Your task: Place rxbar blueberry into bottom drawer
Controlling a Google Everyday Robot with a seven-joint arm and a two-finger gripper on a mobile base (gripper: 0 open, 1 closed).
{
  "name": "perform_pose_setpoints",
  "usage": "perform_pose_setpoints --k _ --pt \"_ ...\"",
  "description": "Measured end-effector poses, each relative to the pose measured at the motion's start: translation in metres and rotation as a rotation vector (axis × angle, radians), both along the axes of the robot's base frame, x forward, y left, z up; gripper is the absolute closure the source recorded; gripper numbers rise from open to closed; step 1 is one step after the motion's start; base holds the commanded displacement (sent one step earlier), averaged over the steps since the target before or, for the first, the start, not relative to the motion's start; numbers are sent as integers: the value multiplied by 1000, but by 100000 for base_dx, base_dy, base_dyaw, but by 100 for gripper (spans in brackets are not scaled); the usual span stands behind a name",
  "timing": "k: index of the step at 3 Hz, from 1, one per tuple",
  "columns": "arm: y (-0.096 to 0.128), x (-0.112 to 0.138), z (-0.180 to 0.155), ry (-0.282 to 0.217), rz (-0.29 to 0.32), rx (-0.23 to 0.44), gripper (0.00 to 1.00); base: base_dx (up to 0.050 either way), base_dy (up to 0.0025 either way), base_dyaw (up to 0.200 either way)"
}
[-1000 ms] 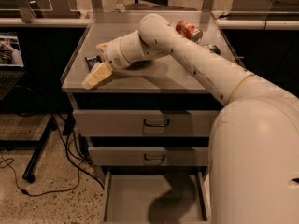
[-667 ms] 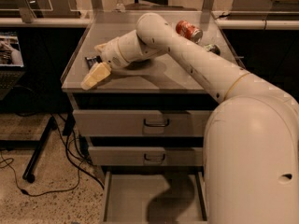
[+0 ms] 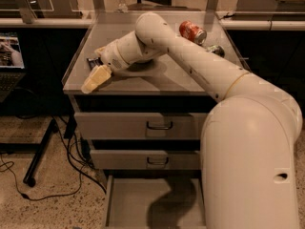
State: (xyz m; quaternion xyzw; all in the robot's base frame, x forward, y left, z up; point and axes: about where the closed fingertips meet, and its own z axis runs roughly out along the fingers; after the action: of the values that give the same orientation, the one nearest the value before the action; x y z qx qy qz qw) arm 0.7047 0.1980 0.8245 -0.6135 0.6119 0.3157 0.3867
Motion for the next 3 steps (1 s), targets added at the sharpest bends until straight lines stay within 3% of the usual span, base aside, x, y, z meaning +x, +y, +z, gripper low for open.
perform_pose_setpoints --k 1,3 --pt "0 0 0 1 0 -2 17 0 0 0" --pt "0 0 0 1 1 -2 64 0 0 0"
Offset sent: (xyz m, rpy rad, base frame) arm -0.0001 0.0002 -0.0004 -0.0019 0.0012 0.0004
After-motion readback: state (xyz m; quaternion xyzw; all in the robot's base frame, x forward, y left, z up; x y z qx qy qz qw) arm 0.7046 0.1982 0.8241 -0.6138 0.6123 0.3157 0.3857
